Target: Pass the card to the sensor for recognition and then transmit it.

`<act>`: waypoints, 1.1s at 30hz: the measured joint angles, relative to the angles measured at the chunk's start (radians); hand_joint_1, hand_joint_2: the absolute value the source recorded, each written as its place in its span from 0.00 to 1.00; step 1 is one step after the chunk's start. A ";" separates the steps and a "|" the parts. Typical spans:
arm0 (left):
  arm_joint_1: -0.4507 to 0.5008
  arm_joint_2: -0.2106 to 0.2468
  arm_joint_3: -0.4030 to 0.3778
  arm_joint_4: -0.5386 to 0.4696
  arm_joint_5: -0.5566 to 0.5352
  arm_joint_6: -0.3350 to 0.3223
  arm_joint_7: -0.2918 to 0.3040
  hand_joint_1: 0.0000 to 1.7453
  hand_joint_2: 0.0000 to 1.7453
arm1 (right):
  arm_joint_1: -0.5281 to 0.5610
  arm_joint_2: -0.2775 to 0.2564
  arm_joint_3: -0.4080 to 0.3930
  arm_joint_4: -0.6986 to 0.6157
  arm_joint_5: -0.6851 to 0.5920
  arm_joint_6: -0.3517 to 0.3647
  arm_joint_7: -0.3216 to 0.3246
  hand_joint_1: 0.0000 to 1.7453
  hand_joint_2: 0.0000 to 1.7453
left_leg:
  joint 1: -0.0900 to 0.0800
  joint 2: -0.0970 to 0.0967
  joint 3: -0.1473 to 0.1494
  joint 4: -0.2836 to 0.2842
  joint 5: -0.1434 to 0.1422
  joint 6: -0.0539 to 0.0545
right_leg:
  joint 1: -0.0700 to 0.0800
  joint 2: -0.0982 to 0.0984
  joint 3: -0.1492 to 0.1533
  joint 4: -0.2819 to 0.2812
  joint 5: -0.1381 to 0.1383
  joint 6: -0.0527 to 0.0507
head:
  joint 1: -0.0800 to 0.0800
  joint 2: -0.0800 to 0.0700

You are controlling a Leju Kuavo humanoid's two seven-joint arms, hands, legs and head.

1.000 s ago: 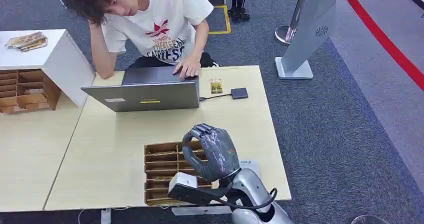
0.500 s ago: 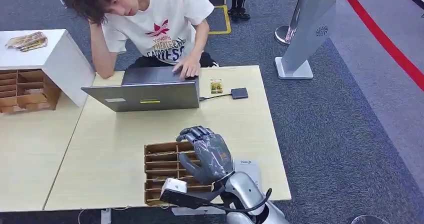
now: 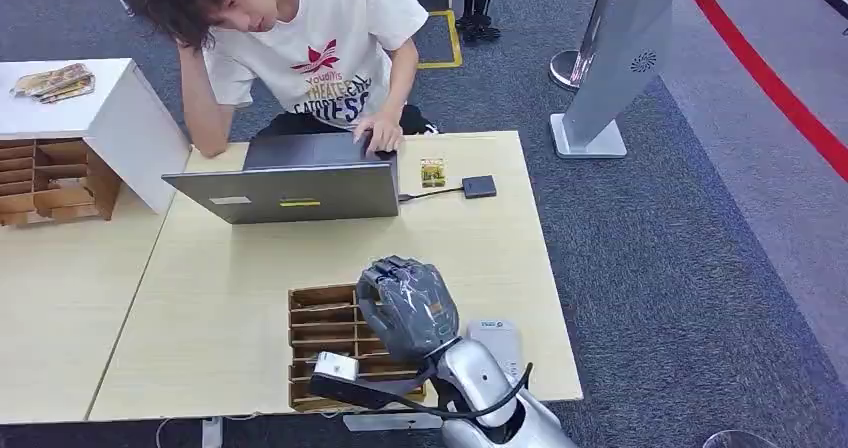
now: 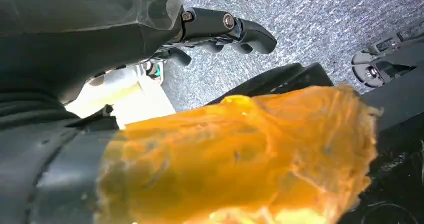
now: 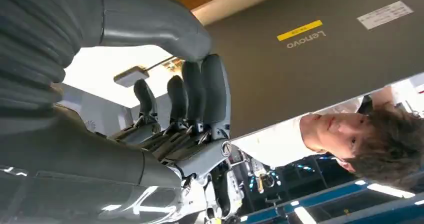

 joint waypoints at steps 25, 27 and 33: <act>0.000 0.000 0.000 0.000 0.000 0.000 0.002 0.00 0.00 | -0.011 0.010 0.000 0.061 0.055 0.003 0.025 0.39 1.00 | 0.000 0.000 0.000 0.000 0.000 0.000 | 0.000 0.000 0.000 0.000 0.000 0.000 | 0.000 0.000; 0.000 -0.001 0.000 0.000 0.001 0.000 0.002 0.00 0.00 | -0.011 0.011 0.000 0.062 0.055 0.005 0.025 0.42 1.00 | 0.000 0.000 0.000 0.000 0.000 0.000 | 0.000 0.000 0.000 0.000 0.000 0.000 | 0.000 0.000; 0.000 -0.001 0.000 0.000 0.001 0.000 0.002 0.00 0.00 | -0.011 0.019 0.000 0.078 0.055 0.008 0.026 0.45 1.00 | 0.000 0.000 0.000 0.000 0.000 0.000 | 0.000 0.000 0.000 0.000 0.000 0.000 | 0.000 0.000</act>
